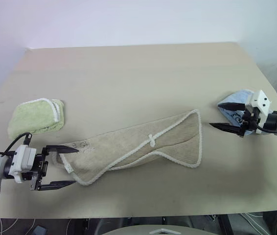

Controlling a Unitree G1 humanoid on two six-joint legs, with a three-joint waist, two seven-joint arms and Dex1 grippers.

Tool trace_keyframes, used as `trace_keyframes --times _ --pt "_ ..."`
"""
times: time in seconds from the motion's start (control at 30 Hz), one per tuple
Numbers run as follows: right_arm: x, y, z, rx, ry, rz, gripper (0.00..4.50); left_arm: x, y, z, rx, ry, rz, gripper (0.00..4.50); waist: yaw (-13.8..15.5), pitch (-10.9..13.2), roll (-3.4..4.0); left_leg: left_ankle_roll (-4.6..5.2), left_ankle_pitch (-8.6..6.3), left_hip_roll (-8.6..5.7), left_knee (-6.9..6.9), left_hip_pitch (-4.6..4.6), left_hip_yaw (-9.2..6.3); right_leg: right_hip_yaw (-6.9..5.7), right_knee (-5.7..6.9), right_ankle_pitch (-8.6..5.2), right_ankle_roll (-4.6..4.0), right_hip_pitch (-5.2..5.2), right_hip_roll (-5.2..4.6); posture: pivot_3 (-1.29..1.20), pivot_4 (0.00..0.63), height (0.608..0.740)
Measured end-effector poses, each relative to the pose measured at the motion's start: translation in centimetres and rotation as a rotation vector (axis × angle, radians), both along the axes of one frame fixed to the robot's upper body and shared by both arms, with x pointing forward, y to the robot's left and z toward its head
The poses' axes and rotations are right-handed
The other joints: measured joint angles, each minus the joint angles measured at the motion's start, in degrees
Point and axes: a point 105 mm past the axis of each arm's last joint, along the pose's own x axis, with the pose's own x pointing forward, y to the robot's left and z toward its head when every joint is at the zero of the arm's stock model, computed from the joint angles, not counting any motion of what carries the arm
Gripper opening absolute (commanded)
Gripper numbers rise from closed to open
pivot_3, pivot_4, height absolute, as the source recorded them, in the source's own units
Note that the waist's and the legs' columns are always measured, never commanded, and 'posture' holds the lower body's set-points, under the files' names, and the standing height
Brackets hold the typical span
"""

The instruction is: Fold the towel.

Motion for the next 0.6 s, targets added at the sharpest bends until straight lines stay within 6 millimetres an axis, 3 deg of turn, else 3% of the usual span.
trace_keyframes --times 0.23,0.37,0.6 --pt "0.7 0.5 -0.4 0.006 0.010 0.002 4.47 -1.8 -0.2 -1.7 0.094 -0.045 -0.055 4.50 0.07 0.01 0.02 0.00 0.00 0.01 -0.11 0.00 0.12 0.02 0.00 0.00 0.00 -0.09 -0.04 0.00 0.150 0.728" --pt "0.8 0.8 -0.4 0.015 0.004 0.008 4.47 -2.1 -0.7 -3.2 0.111 -0.066 -0.060 4.50 0.10 0.00 0.02 0.00 0.00 0.02 -0.12 0.01 0.14 0.01 -0.01 0.01 0.01 -0.09 -0.04 0.00 0.150 0.728" --pt "0.9 1.0 -0.4 0.021 0.003 0.009 4.47 -1.7 -1.0 -4.2 0.149 -0.071 -0.057 4.50 0.08 0.00 0.03 0.01 0.00 0.02 -0.12 0.01 0.15 -0.01 0.01 0.09 0.15 -0.12 -0.02 0.00 0.150 0.728"
